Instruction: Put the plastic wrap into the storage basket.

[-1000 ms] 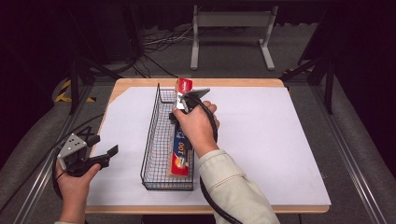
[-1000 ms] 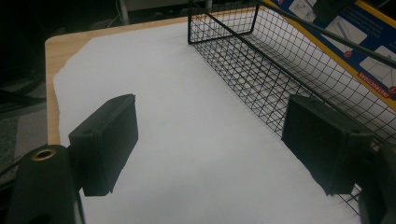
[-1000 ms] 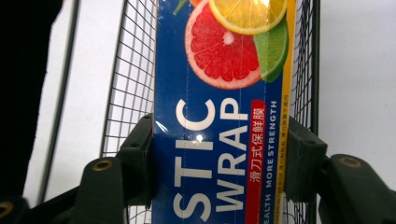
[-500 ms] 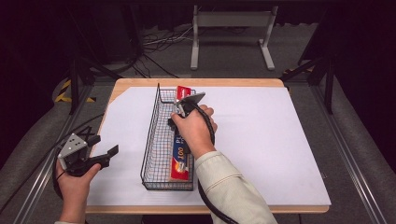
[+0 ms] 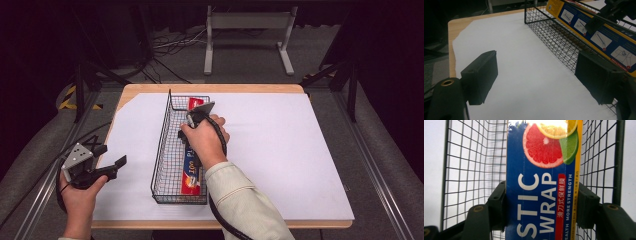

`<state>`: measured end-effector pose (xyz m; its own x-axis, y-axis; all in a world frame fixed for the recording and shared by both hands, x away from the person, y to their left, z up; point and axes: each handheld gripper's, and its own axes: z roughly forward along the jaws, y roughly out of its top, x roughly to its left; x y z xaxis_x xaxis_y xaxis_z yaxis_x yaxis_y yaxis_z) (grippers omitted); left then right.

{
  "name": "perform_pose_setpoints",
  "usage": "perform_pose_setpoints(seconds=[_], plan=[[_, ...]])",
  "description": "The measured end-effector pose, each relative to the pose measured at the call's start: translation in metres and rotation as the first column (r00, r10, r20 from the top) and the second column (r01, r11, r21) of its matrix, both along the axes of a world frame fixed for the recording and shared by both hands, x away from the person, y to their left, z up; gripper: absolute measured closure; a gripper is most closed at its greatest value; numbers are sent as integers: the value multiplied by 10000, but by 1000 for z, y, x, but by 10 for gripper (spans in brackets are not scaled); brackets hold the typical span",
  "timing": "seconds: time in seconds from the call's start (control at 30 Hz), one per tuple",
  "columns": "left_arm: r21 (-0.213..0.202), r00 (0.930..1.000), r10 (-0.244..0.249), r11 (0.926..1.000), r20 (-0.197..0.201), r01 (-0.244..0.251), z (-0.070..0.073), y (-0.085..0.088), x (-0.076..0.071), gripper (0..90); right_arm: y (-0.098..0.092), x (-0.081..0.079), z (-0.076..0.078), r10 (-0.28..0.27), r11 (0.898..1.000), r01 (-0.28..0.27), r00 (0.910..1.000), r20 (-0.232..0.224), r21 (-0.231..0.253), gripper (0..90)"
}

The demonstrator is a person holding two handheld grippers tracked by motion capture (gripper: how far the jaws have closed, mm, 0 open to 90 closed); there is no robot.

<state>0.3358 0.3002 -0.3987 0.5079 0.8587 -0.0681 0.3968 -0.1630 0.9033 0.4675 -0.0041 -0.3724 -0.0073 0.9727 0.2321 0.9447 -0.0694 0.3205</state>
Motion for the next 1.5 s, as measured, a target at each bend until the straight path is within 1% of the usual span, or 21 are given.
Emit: perform_pose_setpoints(seconds=[0.13, 0.37, 0.6, 0.8, 0.83, 0.87, 0.9, 0.93, 0.97, 1.0, 1.03, 1.1, 1.13, 1.27, 1.37, 1.43, 1.5], plan=[[0, 10000, 8, 10000, -6, -8, 0, 0, 0, 189, 2, 0, -2, 143, 9997, -142, 9999, 50, -202, 403], [0, 10000, 2, 10000, -6, -2, 0, 0, 0, 189, 4, 0, -4, 59, 9995, -58, 10000, 35, -315, 401], [-17, 10000, 22, 10000, -22, -22, 0, 0, 0, 189, 7, 0, -8, 147, 9992, -143, 9998, 103, -365, 398], [11, 10000, 3, 10000, -18, -3, 0, 0, 0, 188, 8, -1, -10, 178, 9982, -170, 9998, 133, -582, 392], [-28, 10000, 25, 10000, -37, -26, 0, 0, -1, 188, 8, -1, -11, 236, 9980, -224, 9995, 203, -586, 382], [-13, 10000, 28, 10000, -32, -29, 0, 1, 0, 188, 9, -1, -10, 283, 9985, -271, 9993, 242, -484, 350], [20, 10000, 11, 10000, -34, -11, 0, 1, 0, 188, 10, -2, -8, 245, 9995, -240, 9994, 247, -213, 313], [20, 10000, 11, 10000, -34, -11, 0, 1, 0, 187, 11, -3, -4, 412, 9991, -413, 9983, 410, 7, 275], [18, 10000, 4, 10000, -33, -4, 0, 0, 0, 187, 11, -3, -4, 412, 9991, -413, 9983, 410, 7, 275], [5, 10000, -5, 10000, -21, 5, 0, 0, 0, 187, 11, -4, 0, 538, 9985, -541, 9971, 536, 46, 275], [0, 10000, -8, 10000, -15, 8, 0, 0, 0, 187, 10, -4, 1, 463, 9989, -467, 9974, 556, 60, 275], [13, 10000, 0, 10000, -10, 0, 0, 0, 0, 187, 8, -4, 2, 511, 9986, -516, 9972, 552, 72, 276], [7, 10000, 2, 10000, -19, -2, 0, 0, 0, 187, 7, -4, 3, 481, 9988, -488, 9968, 635, 99, 276], [-3, 10000, 2, 10000, -20, -2, 0, 0, 0, 187, -2, -10, 15, 779, 9963, -822, 9876, 1361, 265, 277], [30, 10000, -28, 10000, -52, 28, 0, -2, 0, 187, -10, -15, 25, 930, 9943, -1004, 9808, 1713, 348, 277], [39, 10000, -70, 10000, -31, 70, 0, -2, 1, 188, -16, -19, 32, 1069, 9925, -1169, 9724, 2075, 365, 277], [83, 10000, -94, 9999, -33, 94, 0, -3, 1, 187, -24, -24, 39, 1239, 9892, -1394, 9607, 2482, 458, 272]])
